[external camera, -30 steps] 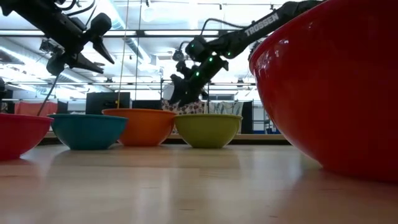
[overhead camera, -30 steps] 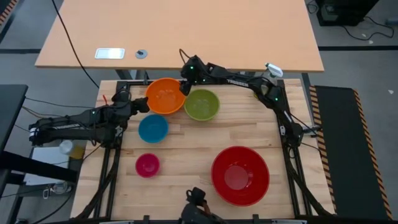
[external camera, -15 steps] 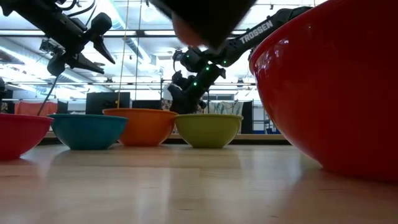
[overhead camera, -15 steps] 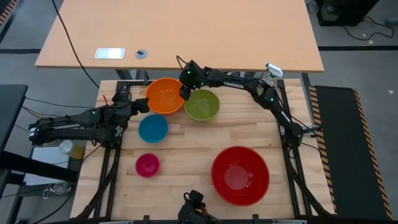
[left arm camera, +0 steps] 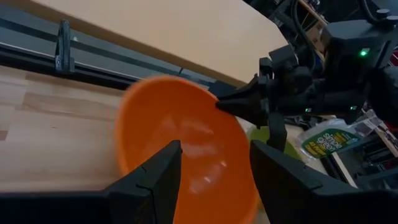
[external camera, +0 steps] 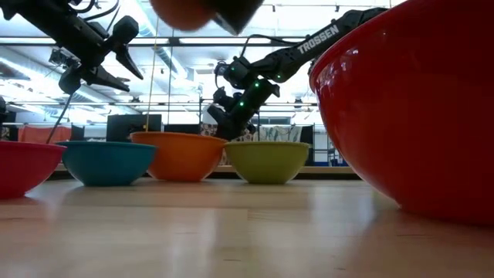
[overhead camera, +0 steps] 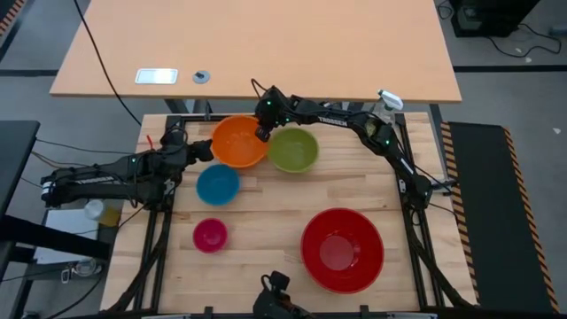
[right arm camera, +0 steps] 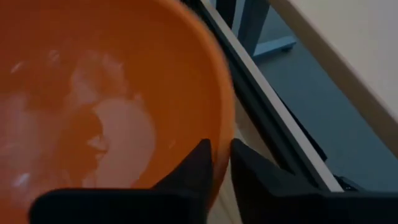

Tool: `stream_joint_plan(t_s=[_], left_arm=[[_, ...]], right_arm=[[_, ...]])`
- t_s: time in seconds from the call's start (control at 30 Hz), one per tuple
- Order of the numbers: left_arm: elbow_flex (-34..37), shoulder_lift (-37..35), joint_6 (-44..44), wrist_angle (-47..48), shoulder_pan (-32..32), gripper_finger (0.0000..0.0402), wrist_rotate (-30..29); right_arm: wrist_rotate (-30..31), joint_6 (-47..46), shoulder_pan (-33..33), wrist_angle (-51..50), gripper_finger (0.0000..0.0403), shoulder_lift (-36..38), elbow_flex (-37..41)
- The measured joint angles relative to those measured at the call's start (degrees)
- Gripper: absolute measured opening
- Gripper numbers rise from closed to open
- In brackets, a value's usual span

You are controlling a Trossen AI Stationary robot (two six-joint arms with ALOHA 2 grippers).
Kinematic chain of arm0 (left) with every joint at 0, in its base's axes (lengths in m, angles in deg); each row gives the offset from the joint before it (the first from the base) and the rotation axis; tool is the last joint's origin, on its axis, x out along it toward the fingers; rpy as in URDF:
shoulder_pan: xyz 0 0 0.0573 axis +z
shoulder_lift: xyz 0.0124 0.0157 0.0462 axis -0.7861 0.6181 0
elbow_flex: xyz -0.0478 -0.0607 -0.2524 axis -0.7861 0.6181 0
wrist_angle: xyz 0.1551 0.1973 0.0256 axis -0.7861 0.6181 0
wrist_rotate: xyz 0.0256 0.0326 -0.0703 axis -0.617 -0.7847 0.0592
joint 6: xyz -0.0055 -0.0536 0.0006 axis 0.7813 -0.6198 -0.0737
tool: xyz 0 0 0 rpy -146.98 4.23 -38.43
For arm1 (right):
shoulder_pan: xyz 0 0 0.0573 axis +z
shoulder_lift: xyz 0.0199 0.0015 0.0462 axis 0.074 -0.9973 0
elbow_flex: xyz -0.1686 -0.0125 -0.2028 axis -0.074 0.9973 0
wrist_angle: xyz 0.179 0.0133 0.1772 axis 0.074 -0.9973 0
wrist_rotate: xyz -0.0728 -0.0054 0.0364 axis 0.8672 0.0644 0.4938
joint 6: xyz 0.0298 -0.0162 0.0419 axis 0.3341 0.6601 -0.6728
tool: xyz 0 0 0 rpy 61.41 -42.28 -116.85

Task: Nest bowls inside each other
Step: Stack the orange bowl on top of the red bowl

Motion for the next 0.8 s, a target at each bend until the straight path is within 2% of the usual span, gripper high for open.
stream_joint_plan(t_s=[0.13, 0.27, 0.6, 0.8], left_arm=[[0.0, 0.01, -0.01, 0.0, 0.0, 0.0192, 0.89], [0.0, 0.0, -0.01, -0.02, 0.0, 0.0192, 0.99], [0.0, 0.0, -0.02, -0.01, 0.0, 0.0192, 1.03], [0.02, 0.0, -0.04, -0.58, 0.0, 0.0192, 1.05]], right_arm=[[0.07, -1.52, 0.0, -0.13, 0.0025, 0.0, 0.0], [0.45, -2.19, 0.0, 0.39, 0.0012, 0.0, -0.02], [-3.33, -2.1, 0.0, -0.43, 0.0009, 0.21, 0.07], [-4.87, -0.44, 0.02, -4.98, 0.0009, 2.44, 0.07]])
